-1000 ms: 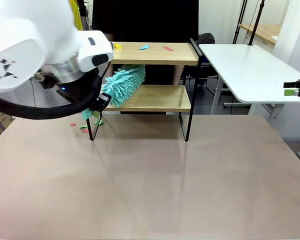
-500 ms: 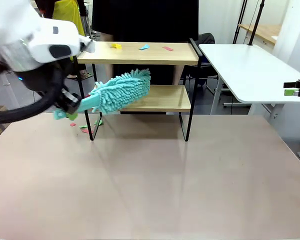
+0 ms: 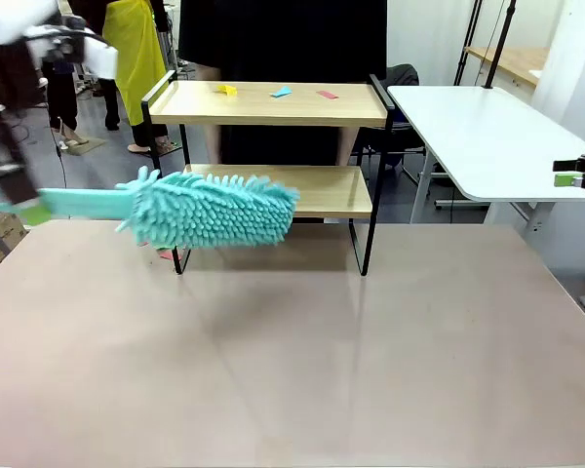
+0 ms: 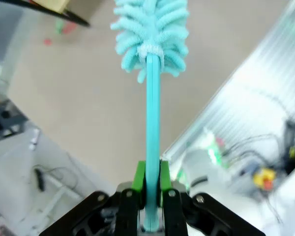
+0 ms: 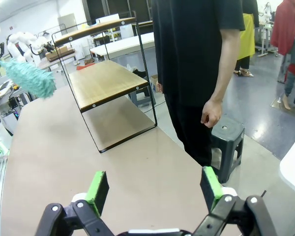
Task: Clean the shelf.
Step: Clean the specific section of the Shelf indicated by the human with the Duster.
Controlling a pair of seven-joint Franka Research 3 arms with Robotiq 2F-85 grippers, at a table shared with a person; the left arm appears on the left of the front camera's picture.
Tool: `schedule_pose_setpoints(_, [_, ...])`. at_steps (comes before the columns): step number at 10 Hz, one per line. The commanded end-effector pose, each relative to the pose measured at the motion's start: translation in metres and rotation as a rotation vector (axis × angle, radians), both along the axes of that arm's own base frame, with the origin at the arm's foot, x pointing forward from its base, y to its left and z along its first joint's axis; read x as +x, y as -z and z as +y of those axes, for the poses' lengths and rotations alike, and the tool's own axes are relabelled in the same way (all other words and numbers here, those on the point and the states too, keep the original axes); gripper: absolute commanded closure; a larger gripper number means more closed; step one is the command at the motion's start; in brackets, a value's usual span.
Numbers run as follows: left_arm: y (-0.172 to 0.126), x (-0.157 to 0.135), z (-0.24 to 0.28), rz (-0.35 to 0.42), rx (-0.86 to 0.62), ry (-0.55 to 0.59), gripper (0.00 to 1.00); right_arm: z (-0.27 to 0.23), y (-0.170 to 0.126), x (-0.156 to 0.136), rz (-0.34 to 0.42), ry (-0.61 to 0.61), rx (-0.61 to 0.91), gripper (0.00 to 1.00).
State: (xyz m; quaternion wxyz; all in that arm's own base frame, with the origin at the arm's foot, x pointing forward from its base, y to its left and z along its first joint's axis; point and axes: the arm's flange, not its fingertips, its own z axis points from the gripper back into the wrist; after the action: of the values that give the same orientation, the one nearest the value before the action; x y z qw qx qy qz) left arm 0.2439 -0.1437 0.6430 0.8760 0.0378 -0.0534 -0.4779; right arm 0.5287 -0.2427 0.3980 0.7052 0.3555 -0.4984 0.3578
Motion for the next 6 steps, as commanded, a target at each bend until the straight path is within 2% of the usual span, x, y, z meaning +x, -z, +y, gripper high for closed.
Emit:
schedule_pose_setpoints(1, [-0.028, -0.007, 0.017, 0.061, 0.179, 0.118, 0.86, 0.002, -0.002, 0.0, -0.003, 0.001, -0.001, 0.0])
schedule_pose_setpoints(3, [-0.046, -0.013, 0.026, 0.128, 0.376, 0.192, 0.86, 0.002, -0.002, 0.0, -0.003, 0.001, -0.001, 0.0])
schedule_pose_setpoints(4, [-0.055, -0.018, 0.034, 0.107, 0.489, 0.222, 0.86, 0.002, -0.002, 0.0, -0.003, 0.001, -0.001, 0.0])
schedule_pose_setpoints(6, [-0.066, -0.025, 0.035, 0.125, 0.55, 0.313, 0.86, 0.002, -0.002, 0.0, -0.003, 0.001, -0.001, 0.0])
